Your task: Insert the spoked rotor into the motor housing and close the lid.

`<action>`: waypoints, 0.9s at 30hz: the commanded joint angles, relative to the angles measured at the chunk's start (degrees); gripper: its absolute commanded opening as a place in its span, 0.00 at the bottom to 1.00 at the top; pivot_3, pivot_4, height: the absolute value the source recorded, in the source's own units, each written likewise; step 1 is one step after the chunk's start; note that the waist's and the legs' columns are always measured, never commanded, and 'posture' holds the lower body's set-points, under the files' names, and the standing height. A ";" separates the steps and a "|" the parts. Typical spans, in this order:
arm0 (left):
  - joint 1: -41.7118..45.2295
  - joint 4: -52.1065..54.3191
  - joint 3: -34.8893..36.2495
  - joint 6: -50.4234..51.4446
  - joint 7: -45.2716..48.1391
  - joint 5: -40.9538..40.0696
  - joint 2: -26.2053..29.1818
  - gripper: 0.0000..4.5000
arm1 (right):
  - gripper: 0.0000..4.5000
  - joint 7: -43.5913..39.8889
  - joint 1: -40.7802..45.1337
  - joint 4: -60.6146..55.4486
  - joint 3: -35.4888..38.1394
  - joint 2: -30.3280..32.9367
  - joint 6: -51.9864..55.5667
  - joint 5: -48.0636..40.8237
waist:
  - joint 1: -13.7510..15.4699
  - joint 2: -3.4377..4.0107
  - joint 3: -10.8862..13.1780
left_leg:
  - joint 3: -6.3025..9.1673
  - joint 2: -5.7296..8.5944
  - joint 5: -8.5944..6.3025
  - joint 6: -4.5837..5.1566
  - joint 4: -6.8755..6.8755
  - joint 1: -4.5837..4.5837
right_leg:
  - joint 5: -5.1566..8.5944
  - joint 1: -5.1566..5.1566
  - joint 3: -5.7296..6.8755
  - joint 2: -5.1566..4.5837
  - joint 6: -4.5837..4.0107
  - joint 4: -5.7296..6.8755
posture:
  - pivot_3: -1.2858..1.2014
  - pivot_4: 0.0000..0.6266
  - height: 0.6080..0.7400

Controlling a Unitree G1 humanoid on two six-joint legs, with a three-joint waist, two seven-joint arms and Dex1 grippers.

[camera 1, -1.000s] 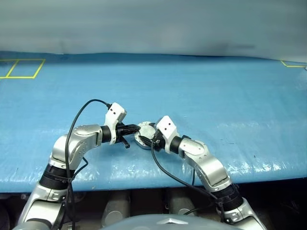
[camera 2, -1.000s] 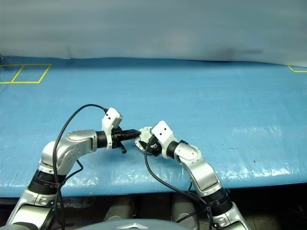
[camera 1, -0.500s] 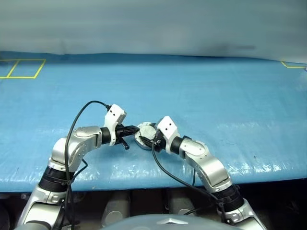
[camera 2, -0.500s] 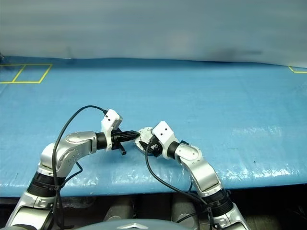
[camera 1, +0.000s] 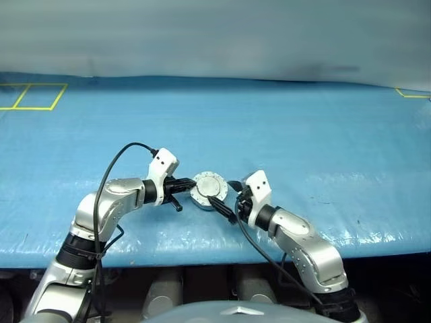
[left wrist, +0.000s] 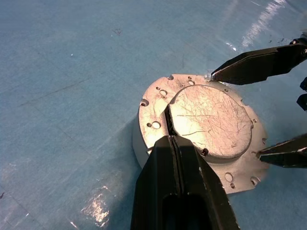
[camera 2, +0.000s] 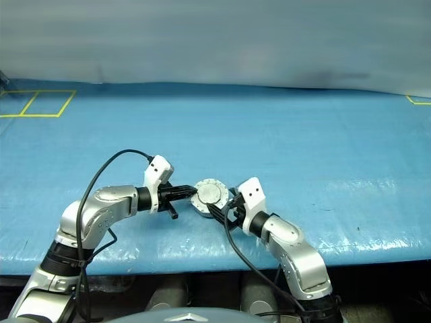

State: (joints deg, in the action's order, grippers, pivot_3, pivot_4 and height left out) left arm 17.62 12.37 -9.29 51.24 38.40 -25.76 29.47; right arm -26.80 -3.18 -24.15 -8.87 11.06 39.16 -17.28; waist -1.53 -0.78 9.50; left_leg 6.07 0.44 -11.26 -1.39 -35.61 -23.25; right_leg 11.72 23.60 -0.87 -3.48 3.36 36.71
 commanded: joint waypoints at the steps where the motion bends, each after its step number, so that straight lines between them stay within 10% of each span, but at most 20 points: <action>1: -0.26 -1.06 -1.61 0.08 0.78 0.83 0.07 0.00 | 0.99 3.83 -2.23 -6.46 6.01 -2.44 6.66 -6.85 | 0.09 0.03 0.02 | 0.00 0.00 0.00 0.00 0.00 -0.04 | 0.00 0.04 0.00 -0.01 0.00 0.00 | 0.52 0.24 1.00; 11: 0.02 -1.52 -1.82 -0.86 2.23 1.70 0.21 0.00 | 0.99 15.51 -2.56 -6.08 22.36 -14.87 24.34 -33.01 | 0.21 0.07 0.03 | 0.04 -0.01 0.00 0.00 0.01 -0.23 | 0.00 0.20 0.02 -0.01 0.00 -0.02 | 0.52 0.24 1.00; 27: -0.59 -1.03 -1.37 -1.53 2.25 1.80 0.16 0.00 | 0.99 31.01 1.07 7.64 22.88 -20.64 25.30 -55.09 | 0.01 0.20 0.04 | 0.07 -0.01 0.00 0.02 0.06 -0.30 | 0.00 0.18 0.09 -0.01 0.00 -0.23 | 0.52 0.24 1.00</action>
State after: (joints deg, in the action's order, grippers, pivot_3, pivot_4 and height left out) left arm 17.74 11.63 -9.51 49.38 40.64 -24.72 29.59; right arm 3.11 -2.85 -16.90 15.77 -4.68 64.69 -69.91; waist -1.51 -0.58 9.54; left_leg 6.14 0.44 -11.26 -1.37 -35.55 -23.55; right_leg 11.71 23.79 -0.78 -3.49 3.36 36.48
